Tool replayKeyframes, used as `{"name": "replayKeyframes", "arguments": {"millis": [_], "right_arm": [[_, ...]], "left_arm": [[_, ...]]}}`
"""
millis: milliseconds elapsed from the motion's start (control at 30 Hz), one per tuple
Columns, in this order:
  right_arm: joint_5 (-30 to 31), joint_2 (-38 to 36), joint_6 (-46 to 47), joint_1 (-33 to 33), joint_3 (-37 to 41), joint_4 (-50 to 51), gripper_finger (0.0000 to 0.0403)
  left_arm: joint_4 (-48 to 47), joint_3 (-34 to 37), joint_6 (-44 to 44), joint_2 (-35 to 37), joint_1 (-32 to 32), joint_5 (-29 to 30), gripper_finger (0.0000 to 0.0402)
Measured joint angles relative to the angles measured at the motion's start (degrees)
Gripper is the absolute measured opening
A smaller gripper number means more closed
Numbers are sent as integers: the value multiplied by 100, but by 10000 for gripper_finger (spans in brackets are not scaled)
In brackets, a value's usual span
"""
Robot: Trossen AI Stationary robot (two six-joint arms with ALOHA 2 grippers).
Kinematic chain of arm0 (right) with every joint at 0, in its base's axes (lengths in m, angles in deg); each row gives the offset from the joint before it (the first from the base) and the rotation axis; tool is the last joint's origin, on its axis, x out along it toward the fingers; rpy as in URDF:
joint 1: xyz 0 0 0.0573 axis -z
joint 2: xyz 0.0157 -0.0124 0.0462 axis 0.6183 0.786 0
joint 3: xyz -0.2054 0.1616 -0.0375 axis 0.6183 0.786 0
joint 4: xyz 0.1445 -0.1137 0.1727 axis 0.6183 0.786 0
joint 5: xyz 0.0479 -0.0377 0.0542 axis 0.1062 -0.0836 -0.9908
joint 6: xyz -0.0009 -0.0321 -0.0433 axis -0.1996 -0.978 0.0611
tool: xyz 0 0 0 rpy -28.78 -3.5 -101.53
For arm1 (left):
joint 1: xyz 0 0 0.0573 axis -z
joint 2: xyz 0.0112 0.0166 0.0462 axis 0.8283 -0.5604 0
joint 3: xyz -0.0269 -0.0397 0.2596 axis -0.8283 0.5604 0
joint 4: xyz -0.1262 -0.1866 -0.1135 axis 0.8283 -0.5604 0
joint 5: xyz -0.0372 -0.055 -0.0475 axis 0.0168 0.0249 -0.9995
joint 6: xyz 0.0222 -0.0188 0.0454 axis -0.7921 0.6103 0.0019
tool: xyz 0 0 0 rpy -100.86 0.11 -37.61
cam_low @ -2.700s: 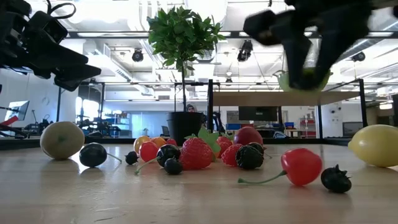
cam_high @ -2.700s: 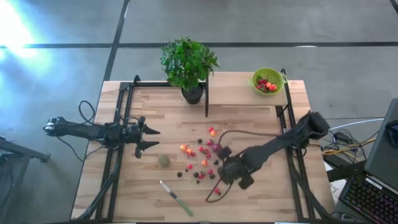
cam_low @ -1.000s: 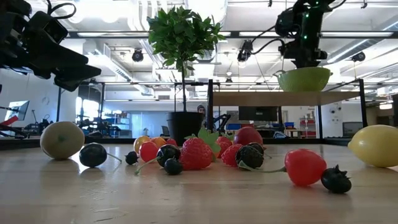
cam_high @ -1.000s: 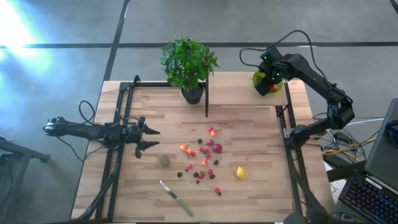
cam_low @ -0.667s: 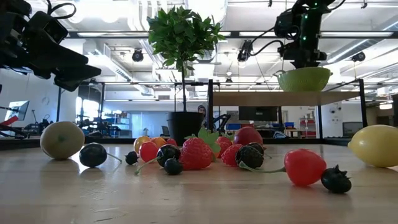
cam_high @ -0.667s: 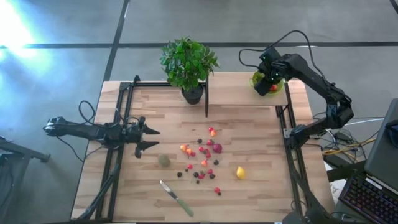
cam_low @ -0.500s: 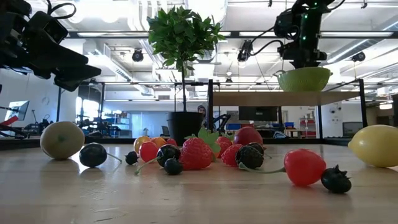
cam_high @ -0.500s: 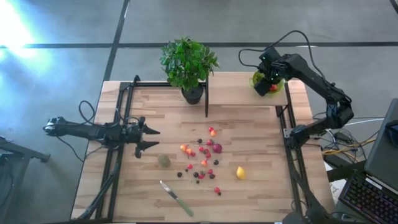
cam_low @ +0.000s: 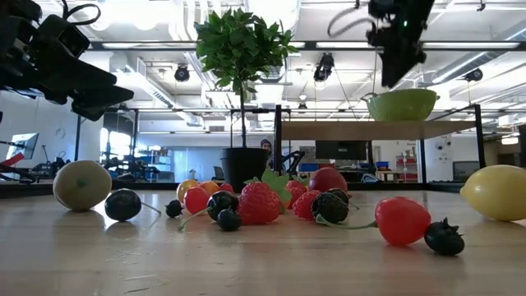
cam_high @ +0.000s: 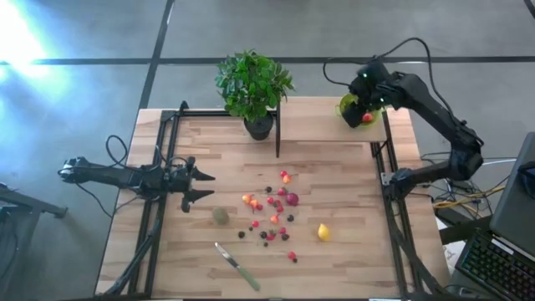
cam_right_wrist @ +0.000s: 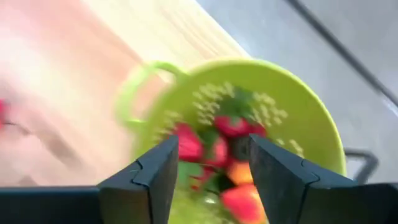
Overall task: Pick & Place Fruit
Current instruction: Put the black cherry into the green strainer bowl on the shelf
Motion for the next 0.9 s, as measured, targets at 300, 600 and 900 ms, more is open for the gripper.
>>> {"name": "replayKeyframes", "arguments": {"millis": [300,600,900], "right_arm": [[2,-654,279,-1571,32,-391,134],[97,-572,510,-4054,258,-1226,95],[209,325,132,-5954,308,-2113,71]], "left_arm": [[0,0,0,0,0,0,229],[1,0,0,0,1,0,229],[1,0,2,0,-1,0,229]]}}
